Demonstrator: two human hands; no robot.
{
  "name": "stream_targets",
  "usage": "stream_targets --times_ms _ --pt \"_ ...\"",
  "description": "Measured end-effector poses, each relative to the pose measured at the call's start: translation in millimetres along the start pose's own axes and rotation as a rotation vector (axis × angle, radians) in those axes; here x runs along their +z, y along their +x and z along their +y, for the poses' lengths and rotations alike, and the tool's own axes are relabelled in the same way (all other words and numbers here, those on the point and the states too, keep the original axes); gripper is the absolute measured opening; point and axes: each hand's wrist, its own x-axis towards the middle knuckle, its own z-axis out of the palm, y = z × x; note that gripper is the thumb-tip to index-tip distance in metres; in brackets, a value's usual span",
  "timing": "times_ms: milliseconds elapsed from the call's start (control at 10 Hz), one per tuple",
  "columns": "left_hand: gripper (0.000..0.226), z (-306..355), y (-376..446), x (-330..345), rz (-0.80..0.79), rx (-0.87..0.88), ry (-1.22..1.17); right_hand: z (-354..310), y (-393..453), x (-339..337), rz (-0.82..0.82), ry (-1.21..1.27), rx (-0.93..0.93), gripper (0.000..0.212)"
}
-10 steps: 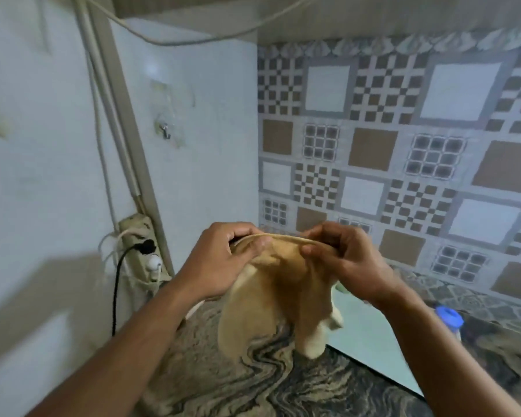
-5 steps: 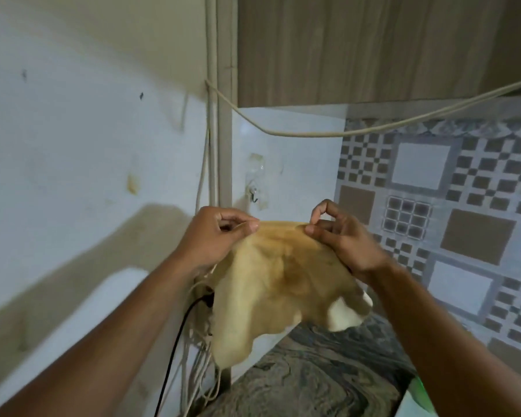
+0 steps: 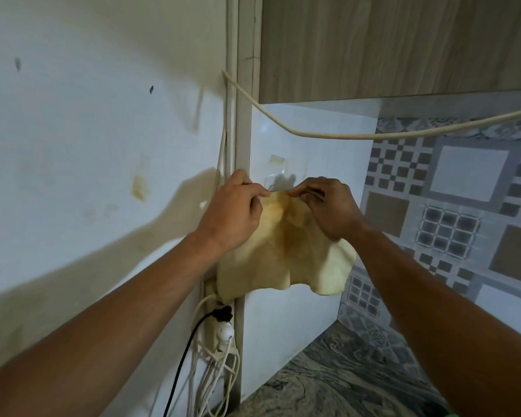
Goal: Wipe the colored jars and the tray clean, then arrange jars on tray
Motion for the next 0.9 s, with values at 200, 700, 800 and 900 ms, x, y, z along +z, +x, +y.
stream_targets --times_ms 200,700,800,900 --pt "0.025 2.3 -6.9 10.3 0.027 -0.021 0.105 13.0 10.9 21.3 -0.048 -0.012 0.014 0.029" --pt "0.025 12.6 -33.5 45.8 -0.012 -0.296 0.158 7.0 -26.0 67.8 0.074 0.424 0.287 0.009" --pt "0.023 23.4 -44.0 49.4 0.039 -0.376 -0.037 5.2 -37.4 71.4 0.117 0.506 0.392 0.011" --pt "0.028 26.6 -54.8 45.2 0.144 -0.353 -0.076 2.7 -45.5 66.1 0.171 0.426 0.405 0.017"
